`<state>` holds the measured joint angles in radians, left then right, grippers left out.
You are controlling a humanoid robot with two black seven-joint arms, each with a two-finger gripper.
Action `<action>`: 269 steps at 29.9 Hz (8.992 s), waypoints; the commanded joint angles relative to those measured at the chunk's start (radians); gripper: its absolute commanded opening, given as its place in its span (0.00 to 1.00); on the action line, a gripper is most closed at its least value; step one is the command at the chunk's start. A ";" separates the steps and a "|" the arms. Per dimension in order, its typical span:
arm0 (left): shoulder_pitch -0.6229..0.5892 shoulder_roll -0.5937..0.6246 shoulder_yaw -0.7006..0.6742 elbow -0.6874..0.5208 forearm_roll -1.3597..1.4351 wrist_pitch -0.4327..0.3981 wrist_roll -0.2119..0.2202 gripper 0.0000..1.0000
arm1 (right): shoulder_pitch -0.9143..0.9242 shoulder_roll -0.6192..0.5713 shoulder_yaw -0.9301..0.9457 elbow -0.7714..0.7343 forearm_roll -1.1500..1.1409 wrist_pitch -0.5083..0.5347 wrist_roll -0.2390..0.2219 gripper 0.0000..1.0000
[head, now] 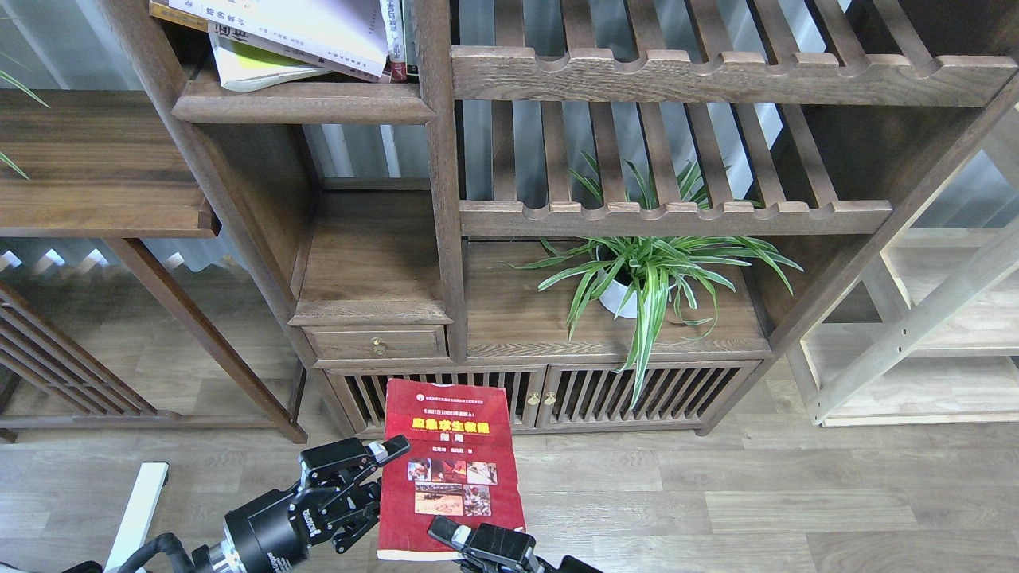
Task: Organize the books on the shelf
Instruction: 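Bring the left gripper to the red book's edge and grasp it, then lift the red book with the left gripper onto the top shelf, then push the red book into the top shelf with the left gripper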
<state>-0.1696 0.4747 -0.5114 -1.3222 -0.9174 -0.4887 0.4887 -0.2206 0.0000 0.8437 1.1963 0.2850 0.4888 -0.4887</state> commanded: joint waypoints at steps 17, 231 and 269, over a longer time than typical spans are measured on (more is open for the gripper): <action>0.033 0.004 -0.055 -0.012 -0.035 0.000 0.000 0.25 | 0.015 0.000 0.002 0.017 0.002 0.000 0.000 0.27; -0.910 0.036 -0.659 0.391 0.776 0.420 0.000 0.05 | 0.003 -0.299 0.408 -0.288 0.477 0.000 0.000 0.79; -0.688 0.126 -0.650 0.110 0.686 0.407 0.000 0.58 | -0.031 -0.339 0.410 -0.276 0.528 0.000 0.000 0.82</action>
<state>-0.8951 0.5531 -1.1629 -1.1488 -0.2016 -0.0871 0.4883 -0.2533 -0.3355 1.2561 0.9202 0.8146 0.4887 -0.4887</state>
